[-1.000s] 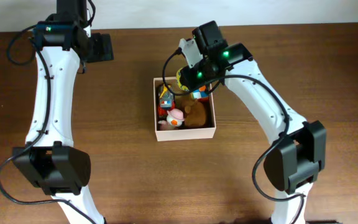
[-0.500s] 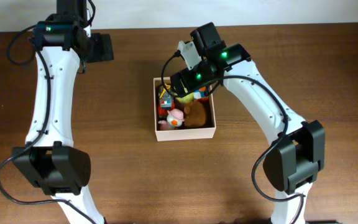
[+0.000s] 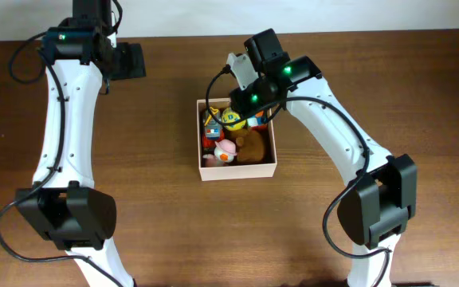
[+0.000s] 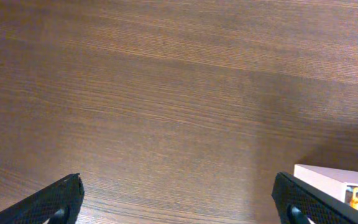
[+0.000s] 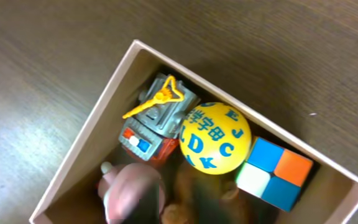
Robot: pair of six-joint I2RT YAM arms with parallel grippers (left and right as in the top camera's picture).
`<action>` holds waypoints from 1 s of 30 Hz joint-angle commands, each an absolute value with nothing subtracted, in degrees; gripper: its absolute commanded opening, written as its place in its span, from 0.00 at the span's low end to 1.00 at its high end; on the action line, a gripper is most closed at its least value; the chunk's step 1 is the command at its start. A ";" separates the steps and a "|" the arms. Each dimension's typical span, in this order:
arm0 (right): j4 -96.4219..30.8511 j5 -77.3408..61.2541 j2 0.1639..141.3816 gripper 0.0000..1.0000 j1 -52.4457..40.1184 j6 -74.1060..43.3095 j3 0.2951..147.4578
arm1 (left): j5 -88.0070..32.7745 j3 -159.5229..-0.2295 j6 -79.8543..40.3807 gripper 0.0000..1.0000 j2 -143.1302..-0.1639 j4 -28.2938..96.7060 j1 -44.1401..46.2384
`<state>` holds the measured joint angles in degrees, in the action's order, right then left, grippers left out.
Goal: Pack container
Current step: 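Release the ball and press it into the box's back-left area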
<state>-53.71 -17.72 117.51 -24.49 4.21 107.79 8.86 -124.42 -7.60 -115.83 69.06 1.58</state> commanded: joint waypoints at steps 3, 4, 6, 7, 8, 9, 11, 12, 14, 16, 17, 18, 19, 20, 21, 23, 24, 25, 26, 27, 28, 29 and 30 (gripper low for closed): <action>-53.54 -19.44 118.83 0.04 -25.17 4.10 108.07 | 9.28 -125.29 -8.32 0.99 -116.16 69.06 1.61; -53.49 -19.44 119.09 0.04 -25.17 4.08 107.74 | 9.28 -125.29 -8.32 0.99 -116.16 69.06 1.61; -53.47 -19.44 119.81 0.04 -25.17 4.08 106.91 | 9.28 -125.29 -8.32 0.99 -116.16 69.06 1.61; -53.30 -19.46 120.29 0.04 -25.17 4.08 106.39 | 9.28 -125.29 -8.32 0.99 -116.16 69.06 1.61; -53.23 -19.49 120.57 0.04 -25.17 4.08 105.95 | 9.28 -125.29 -8.32 0.99 -116.16 69.06 1.61; -53.08 -19.49 121.36 0.04 -25.17 4.08 105.62 | 9.28 -125.29 -8.32 0.99 -116.16 69.06 1.61; -53.10 -19.51 122.80 0.04 -25.17 4.08 105.54 | 9.28 -125.29 -8.32 0.99 -116.16 69.06 1.58; -53.06 -19.51 123.50 0.04 -25.17 4.08 105.54 | 9.26 -125.29 -8.32 0.99 -116.16 69.06 1.58; -52.84 -19.53 124.99 0.04 -25.19 4.05 105.54 | 9.26 -125.29 -8.32 0.99 -116.16 69.06 1.61; -52.84 -19.53 126.41 0.04 -25.17 4.05 105.54 | 9.28 -125.29 -8.32 0.99 -116.16 69.06 1.58; -52.84 -19.51 127.07 0.04 -25.17 4.08 105.54 | 9.26 -125.29 -8.32 0.99 -116.16 69.06 1.58; -52.84 -19.51 127.66 0.04 -25.17 4.08 105.54 | 9.28 -125.29 -8.32 0.99 -116.16 69.06 1.61; -52.80 -19.51 127.96 0.04 -25.17 4.08 105.54 | 9.28 -125.29 -8.32 0.99 -116.16 69.06 1.65; -52.80 -19.49 128.01 0.04 -25.17 4.10 105.54 | 9.28 -125.29 -8.32 0.99 -116.16 69.06 1.65; -52.66 -19.49 128.01 0.04 -25.10 4.10 105.54 | 9.28 -125.29 -8.32 0.99 -116.16 69.06 1.65; -52.90 -19.53 127.37 0.04 -24.97 4.08 106.32 | 9.28 -125.29 -8.32 0.99 -116.16 69.06 1.69; -53.19 -19.51 126.98 0.04 -24.84 4.10 107.18 | 9.28 -125.29 -8.32 0.99 -116.16 69.06 1.69; -53.71 -19.51 126.43 0.04 -24.71 4.10 108.47 | 9.26 -125.29 -8.32 0.99 -116.16 69.06 1.69; -54.17 -19.49 125.93 0.04 -24.67 4.10 109.75 | 9.28 -125.29 -8.32 0.99 -116.16 69.06 1.69; -54.65 -19.49 125.34 0.04 -24.60 4.10 111.15 | 9.28 -125.29 -8.32 0.99 -116.16 69.06 1.69; -55.31 -19.44 124.60 0.04 -24.38 4.10 112.97 | 9.28 -125.29 -8.32 0.99 -116.16 69.06 1.69; -55.99 -19.46 123.98 0.04 -24.34 4.08 114.63 | 9.28 -125.29 -8.32 0.99 -116.16 69.06 1.69; -56.90 -19.40 123.37 0.04 -24.34 4.08 116.68 | 9.28 -125.29 -8.32 0.99 -116.16 69.06 1.69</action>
<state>-56.14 -18.59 127.28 -24.47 3.88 111.18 8.86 -124.42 -7.60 -115.83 69.06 1.58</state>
